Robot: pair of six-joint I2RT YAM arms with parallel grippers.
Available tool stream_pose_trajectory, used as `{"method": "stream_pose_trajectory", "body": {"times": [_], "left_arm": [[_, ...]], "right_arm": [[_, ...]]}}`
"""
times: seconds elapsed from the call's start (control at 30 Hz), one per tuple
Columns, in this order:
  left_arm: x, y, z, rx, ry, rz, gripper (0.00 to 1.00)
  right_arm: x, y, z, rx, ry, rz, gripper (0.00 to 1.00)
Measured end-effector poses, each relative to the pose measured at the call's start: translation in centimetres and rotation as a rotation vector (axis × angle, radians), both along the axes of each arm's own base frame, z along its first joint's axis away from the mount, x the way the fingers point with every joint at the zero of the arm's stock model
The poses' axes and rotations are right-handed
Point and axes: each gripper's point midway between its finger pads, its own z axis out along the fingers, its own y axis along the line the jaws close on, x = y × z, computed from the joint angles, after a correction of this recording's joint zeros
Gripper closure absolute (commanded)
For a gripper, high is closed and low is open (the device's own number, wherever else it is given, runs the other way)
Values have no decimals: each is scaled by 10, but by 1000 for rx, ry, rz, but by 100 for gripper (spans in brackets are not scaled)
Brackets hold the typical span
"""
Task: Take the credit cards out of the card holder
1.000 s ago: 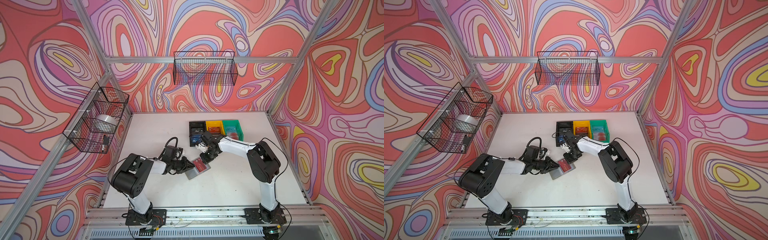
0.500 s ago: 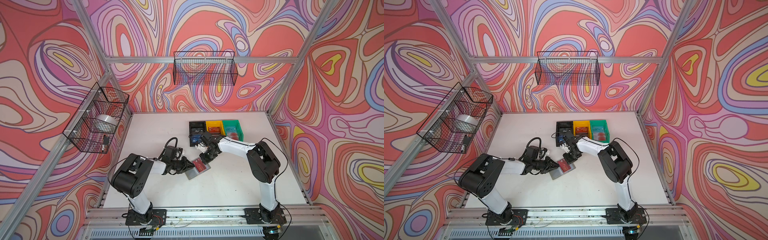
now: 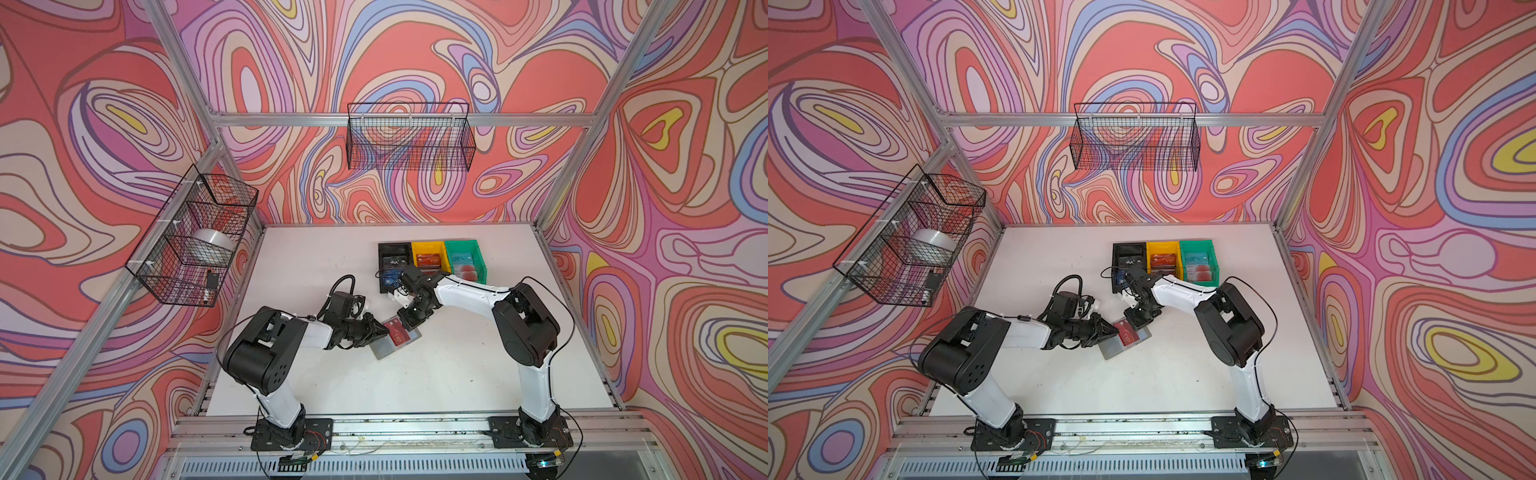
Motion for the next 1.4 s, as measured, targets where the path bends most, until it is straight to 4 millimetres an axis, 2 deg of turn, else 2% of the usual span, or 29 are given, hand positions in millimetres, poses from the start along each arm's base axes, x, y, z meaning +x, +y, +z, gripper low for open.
{"method": "stream_pose_trajectory", "body": {"times": [0.53, 1.0, 1.4], "left_arm": [[5, -1, -1, 18, 2, 2, 84], [3, -2, -5, 32, 15, -1, 88], [3, -2, -5, 34, 11, 0, 87]], "right_arm": [[-1, 1, -1, 6, 2, 2, 98], [-1, 2, -2, 14, 4, 4, 98], [-1, 2, -2, 17, 5, 4, 97]]}}
